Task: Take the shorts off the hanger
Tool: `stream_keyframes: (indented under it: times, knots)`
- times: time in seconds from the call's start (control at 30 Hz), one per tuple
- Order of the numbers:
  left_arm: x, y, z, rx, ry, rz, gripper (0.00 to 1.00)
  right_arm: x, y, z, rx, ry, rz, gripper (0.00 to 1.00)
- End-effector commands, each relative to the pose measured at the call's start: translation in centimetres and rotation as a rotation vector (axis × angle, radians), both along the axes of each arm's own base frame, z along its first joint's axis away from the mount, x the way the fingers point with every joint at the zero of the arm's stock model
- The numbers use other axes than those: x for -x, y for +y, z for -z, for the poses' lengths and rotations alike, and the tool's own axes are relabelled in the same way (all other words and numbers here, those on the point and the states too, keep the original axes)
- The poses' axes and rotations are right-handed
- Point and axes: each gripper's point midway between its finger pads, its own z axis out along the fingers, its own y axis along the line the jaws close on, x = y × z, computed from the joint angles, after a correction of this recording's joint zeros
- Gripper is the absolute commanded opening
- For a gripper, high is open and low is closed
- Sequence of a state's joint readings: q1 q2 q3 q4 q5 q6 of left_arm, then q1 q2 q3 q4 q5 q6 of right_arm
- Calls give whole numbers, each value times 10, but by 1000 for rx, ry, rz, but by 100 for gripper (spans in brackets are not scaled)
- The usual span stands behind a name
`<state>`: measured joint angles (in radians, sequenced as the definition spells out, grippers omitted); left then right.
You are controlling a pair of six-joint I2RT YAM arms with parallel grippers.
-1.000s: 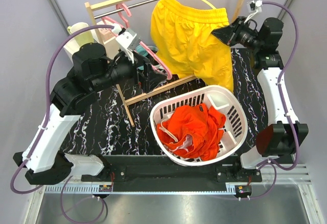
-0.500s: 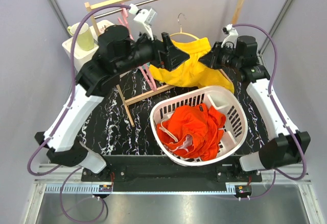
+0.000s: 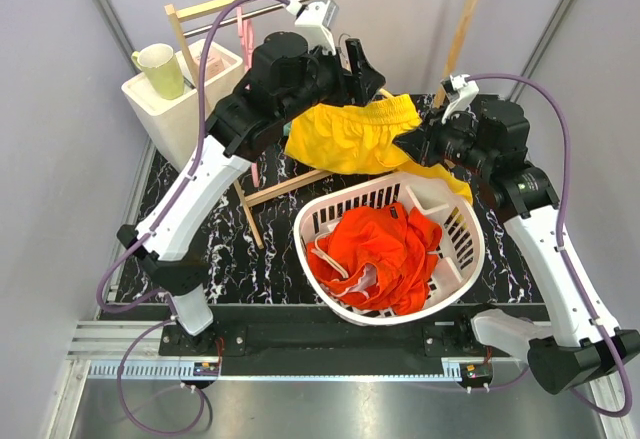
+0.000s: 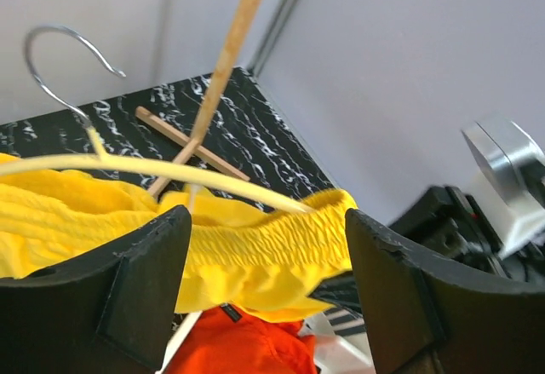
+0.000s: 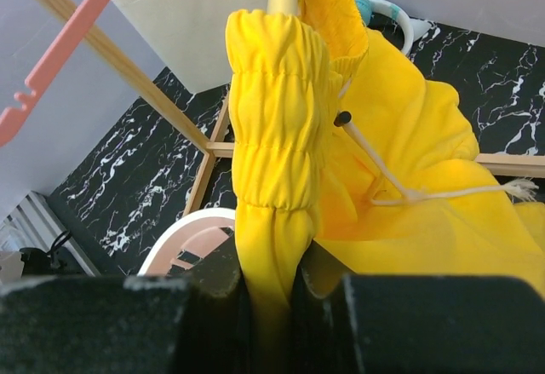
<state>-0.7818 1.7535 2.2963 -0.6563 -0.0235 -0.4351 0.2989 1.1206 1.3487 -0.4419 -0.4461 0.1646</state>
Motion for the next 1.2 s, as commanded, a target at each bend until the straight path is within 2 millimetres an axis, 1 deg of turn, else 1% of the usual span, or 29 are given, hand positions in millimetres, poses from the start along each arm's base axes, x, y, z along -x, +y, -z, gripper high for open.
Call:
stream_keyframes:
  times: [0.0,0.03,0.07,0.1,0.13,0.17,0.27,0.37,0.43,0.5,0.53,0.63,0.7,0.73,0.83,1.0,1.07,1.1,1.17]
  knots:
    - [-15,25,-32,163,16,-149,74,8,-2,-31,-6,-146,-11,0]
    - [-16,27,-30,202,57,-169,74,8,-2,-31,-4,-148,-11,0]
    - [-18,23,-19,260,145,-180,75,8,-1,-30,0,-148,-13,0]
    - [-20,24,-17,299,181,-185,75,9,-1,-30,6,-155,-24,0]
    - [-21,20,-7,318,236,-174,75,9,-1,-31,8,-160,-26,0]
    - [-21,17,-4,383,309,-180,75,9,0,-34,6,-166,-26,0]
    - [-24,10,4,460,412,-187,75,10,1,-38,3,-174,-30,0]
    - [-27,10,8,524,480,-225,74,12,6,-42,-7,-179,-53,0]
    - [-32,12,16,546,506,-267,72,15,11,-42,-13,-180,-76,0]
    - [-35,12,19,575,535,-288,69,18,14,-42,-16,-183,-91,0]
    - [-36,12,19,584,539,-290,66,19,16,-43,-17,-184,-99,0]
    - [-39,8,27,588,567,-299,62,20,15,-44,-15,-192,-96,0]
    - [-38,9,29,599,581,-310,61,20,15,-47,-14,-201,-90,0]
    - [-39,10,34,596,588,-319,61,20,14,-47,-12,-201,-87,0]
    - [-39,10,34,604,593,-324,59,19,16,-50,-15,-210,-92,0]
    - [-41,4,37,612,609,-316,57,18,17,-59,-22,-226,-92,0]
    - [-43,2,38,616,609,-317,54,21,18,-63,-23,-238,-105,0]
    - [-44,0,36,623,606,-310,49,23,19,-63,-23,-242,-117,0]
    - [-46,-3,37,625,602,-304,45,26,19,-64,-22,-253,-125,0]
